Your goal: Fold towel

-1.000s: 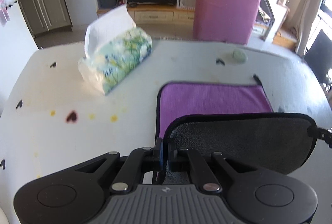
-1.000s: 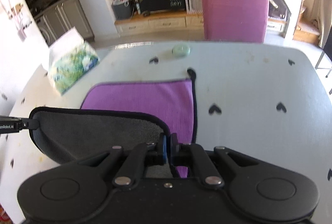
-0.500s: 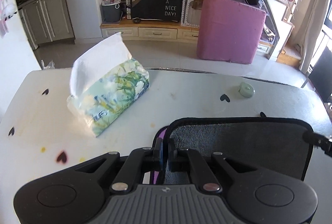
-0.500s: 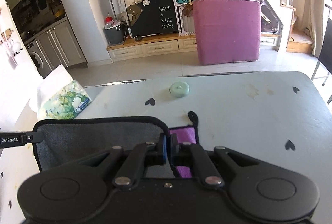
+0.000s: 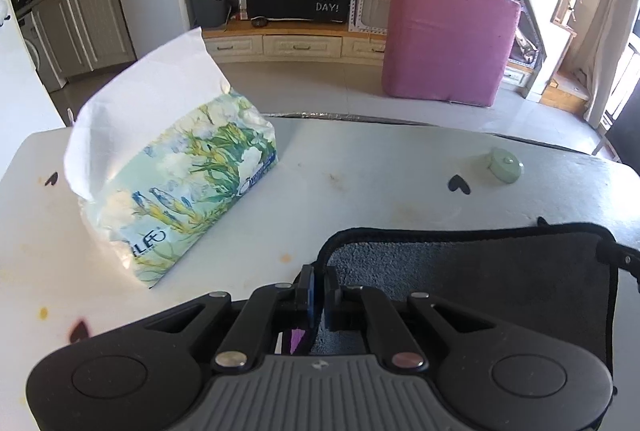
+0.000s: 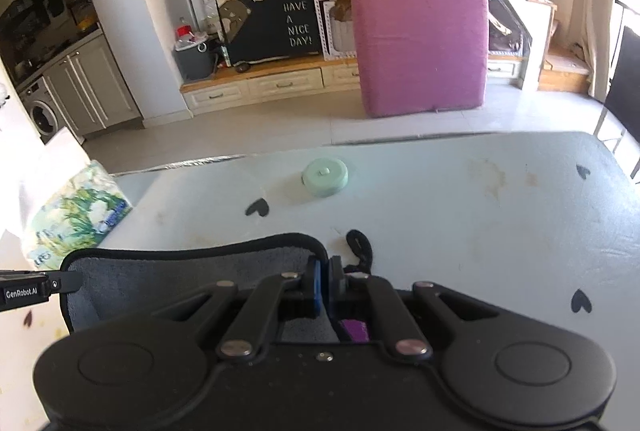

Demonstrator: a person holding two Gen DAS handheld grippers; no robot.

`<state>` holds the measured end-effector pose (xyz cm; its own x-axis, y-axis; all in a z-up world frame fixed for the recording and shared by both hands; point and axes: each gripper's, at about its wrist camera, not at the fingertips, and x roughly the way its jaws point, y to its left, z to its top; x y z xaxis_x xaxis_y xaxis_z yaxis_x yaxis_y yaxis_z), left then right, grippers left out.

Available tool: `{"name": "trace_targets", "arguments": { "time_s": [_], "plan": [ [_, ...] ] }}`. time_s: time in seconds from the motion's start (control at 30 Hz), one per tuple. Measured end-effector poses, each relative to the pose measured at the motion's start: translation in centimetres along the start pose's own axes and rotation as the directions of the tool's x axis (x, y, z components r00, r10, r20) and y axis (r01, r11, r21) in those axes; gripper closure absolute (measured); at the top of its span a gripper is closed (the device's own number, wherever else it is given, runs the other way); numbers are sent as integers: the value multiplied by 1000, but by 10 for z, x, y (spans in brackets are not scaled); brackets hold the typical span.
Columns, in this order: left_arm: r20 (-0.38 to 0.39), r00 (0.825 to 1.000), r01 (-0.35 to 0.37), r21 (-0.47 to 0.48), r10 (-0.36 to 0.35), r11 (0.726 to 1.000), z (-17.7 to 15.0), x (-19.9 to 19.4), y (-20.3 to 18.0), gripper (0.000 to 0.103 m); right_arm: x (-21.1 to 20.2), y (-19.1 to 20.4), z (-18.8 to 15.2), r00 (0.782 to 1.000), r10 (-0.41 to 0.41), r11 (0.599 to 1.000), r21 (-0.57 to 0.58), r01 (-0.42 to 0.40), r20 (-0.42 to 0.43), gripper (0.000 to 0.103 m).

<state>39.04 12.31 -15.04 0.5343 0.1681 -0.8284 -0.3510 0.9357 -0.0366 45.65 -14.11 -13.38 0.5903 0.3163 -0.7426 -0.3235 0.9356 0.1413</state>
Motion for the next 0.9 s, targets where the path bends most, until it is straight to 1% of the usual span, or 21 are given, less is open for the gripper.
{"name": "trace_targets", "arguments": {
  "time_s": [0.13,0.37,0.43,0.47,0.53,0.57,0.6,0.63,0.67,0.7,0.73,0.77,0.8,0.83,0.9],
  "plan": [
    [-4,1000,2,-24,-2,1000,6,11,1,98,14,0,-2,1000,0,1000,-2,0,-13,99],
    [-35,999,-11,17,11,1000,6,33,-3,98,39,5,-3,998,0,999,-33,-2,-56,99],
    [-38,999,-15,36,17,999,6,37,-2,95,43,5,-3,998,3,999,-38,-6,-63,98],
    [-36,999,-20,44,22,999,5,39,-2,94,44,5,-3,998,4,999,-39,-6,-64,98],
    [-32,999,-26,48,28,998,5,41,0,91,44,1,-3,998,6,999,-36,-8,-61,90],
    [-38,999,-28,46,30,999,5,43,1,83,44,0,-4,998,7,999,-34,-9,-60,82],
    [-47,999,-24,41,26,999,5,44,3,73,44,-1,-4,998,7,999,-33,-9,-58,78],
    [-52,998,-21,37,23,999,4,46,4,67,45,-2,-4,998,4,999,-36,-6,-58,77],
    [-55,998,-22,33,23,999,3,47,6,58,45,-4,-4,998,1,999,-37,-4,-60,74],
    [-58,998,-24,33,26,999,3,47,7,49,47,-5,-4,998,4,999,-37,-6,-61,69],
    [-60,998,-26,34,28,999,3,48,8,45,47,-7,-4,998,12,999,-37,-14,-63,66],
    [-62,998,-25,32,27,999,2,48,9,36,47,-9,-4,998,19,999,-37,-22,-64,56],
    [-62,998,-23,28,25,999,2,47,11,28,47,-10,-4,997,26,999,-38,-28,-67,49],
    [-62,998,-20,23,22,1000,1,46,12,25,46,-12,-3,997,28,999,-41,-30,-65,47],
    [-71,997,-5,11,6,1000,1,45,15,17,45,-14,-3,997,28,999,-38,-31,-68,36]
  ]
}}
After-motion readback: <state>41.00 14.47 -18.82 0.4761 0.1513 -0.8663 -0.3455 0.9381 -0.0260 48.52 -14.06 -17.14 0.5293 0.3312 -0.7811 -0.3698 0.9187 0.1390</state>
